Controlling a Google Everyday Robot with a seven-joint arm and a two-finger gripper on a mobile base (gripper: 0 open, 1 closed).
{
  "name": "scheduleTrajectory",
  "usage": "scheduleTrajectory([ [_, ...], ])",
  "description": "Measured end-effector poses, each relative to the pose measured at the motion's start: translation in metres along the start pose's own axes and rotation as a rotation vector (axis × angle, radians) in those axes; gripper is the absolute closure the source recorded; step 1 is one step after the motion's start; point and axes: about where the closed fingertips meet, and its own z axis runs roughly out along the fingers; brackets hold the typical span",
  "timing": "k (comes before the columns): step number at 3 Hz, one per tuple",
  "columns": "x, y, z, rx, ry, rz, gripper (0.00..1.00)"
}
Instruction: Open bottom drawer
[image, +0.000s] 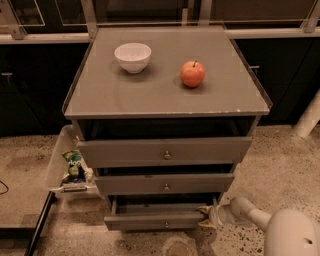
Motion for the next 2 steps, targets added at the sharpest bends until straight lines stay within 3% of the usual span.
scheduleTrajectory([
  [1,-0.002,0.006,-0.029,0.016,0.038,-0.039,0.84],
  [2,-0.004,0.028,-0.036,0.004,0.031,-0.037,1.00],
])
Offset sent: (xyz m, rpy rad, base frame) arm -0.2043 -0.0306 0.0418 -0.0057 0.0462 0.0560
